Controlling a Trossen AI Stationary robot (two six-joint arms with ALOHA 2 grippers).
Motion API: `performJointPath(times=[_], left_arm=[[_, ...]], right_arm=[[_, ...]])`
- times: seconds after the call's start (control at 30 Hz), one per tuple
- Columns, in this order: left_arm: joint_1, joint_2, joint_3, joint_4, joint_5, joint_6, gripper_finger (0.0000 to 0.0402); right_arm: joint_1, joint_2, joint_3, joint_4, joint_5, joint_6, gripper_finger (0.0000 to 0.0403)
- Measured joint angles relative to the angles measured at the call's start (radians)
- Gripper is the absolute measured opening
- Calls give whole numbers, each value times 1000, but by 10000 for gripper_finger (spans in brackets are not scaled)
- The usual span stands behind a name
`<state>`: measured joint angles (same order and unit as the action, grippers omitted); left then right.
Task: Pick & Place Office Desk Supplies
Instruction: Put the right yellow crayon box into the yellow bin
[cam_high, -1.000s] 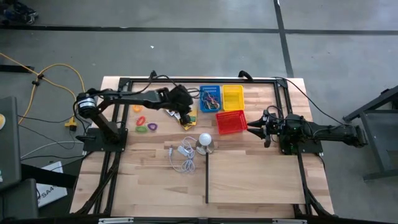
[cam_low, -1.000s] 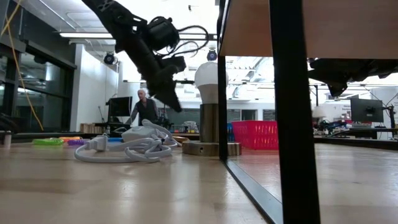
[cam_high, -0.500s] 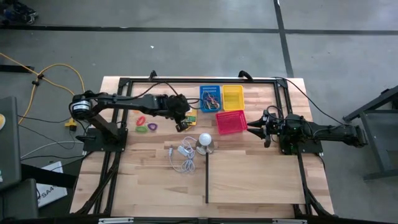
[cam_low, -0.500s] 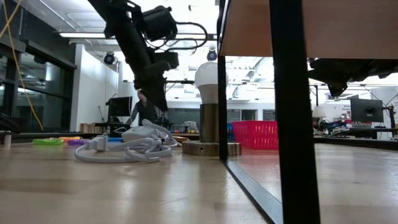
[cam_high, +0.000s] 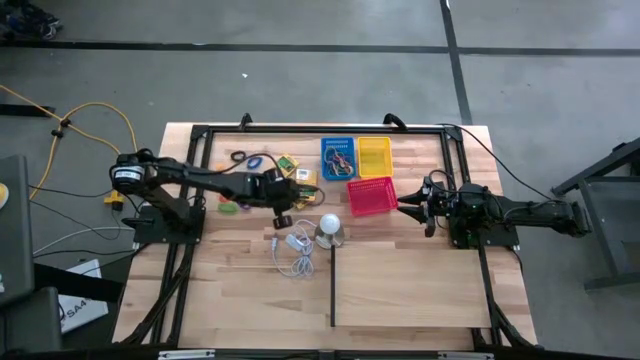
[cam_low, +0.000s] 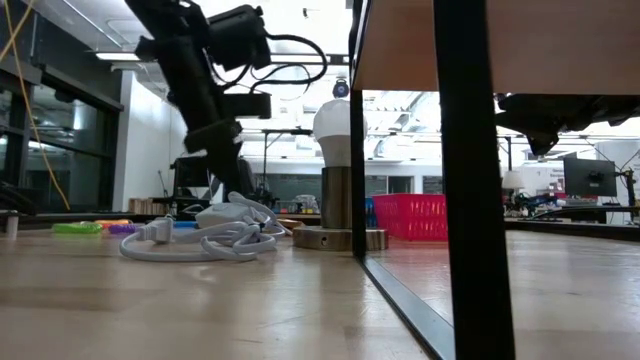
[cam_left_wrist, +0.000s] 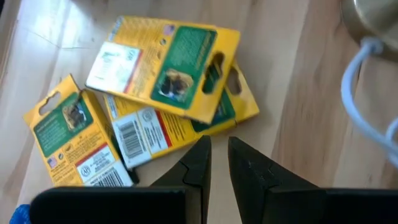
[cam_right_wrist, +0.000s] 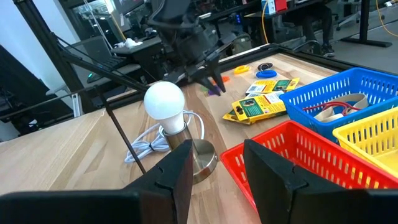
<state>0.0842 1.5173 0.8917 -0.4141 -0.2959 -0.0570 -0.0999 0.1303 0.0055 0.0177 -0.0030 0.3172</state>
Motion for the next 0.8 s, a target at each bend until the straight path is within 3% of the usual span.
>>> performJointPath(times=[0.23,0.57,0.8], left_arm=[[-50,-8,-67,88,-61,64,49],[-89,-105,-148,140,-131,26,49],[-78,-142,-268,316,-134,7,49]], right_arm=[[0,0,0,0,0,0,130],[0,0,0,0,0,0,130],[0,0,0,0,0,0,130]])
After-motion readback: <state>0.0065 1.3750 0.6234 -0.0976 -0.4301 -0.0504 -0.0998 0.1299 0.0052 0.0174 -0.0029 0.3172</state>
